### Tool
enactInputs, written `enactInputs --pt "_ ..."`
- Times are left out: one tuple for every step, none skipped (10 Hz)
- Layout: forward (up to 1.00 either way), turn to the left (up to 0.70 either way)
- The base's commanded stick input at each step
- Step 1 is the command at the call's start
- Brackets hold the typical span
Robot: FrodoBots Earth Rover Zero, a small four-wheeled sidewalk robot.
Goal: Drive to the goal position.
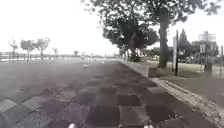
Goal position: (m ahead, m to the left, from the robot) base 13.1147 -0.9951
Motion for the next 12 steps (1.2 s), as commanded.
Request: enactInputs --pt "1.00 0.00" --pt "1.00 0.00" --pt "1.00 0.00" --pt "1.00 0.00" --pt "1.00 0.00" --pt "1.00 0.00" --pt "1.00 0.00" --pt "1.00 0.00" --pt "1.00 0.00" --pt "1.00 -0.40" --pt "1.00 -0.40" --pt "1.00 -0.40"
